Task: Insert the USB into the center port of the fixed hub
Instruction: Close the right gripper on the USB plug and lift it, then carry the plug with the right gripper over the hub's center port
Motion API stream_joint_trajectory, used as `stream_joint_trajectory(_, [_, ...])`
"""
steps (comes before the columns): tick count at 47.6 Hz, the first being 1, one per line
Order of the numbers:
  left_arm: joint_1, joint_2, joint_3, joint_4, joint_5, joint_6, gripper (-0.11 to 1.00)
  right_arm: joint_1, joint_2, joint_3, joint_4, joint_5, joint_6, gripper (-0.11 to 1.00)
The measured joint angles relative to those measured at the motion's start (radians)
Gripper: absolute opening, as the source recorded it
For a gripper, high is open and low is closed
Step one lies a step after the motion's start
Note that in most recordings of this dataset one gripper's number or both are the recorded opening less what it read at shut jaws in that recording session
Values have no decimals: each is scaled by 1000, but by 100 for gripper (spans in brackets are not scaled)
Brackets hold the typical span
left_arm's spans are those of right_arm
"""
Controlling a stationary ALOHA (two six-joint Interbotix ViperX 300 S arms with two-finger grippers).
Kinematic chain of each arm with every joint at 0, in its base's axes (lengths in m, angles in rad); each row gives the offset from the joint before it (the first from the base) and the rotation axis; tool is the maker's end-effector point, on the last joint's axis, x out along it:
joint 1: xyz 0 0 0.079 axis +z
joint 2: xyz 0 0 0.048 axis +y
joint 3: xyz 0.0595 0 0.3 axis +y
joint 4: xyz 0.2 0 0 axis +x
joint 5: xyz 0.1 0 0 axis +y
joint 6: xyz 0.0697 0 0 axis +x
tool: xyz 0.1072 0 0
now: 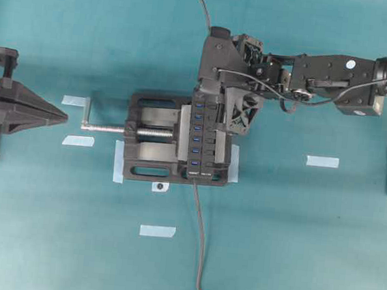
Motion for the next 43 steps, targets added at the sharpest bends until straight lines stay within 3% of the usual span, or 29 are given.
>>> stream_joint_trajectory(23, [0, 0, 0, 0, 0, 0, 0, 3, -52, -75, 3, 118, 0, 9])
stream_joint_trajectory(43, [-2, 0, 0, 0, 0, 0, 0, 20, -71, -80, 2, 137, 2, 9])
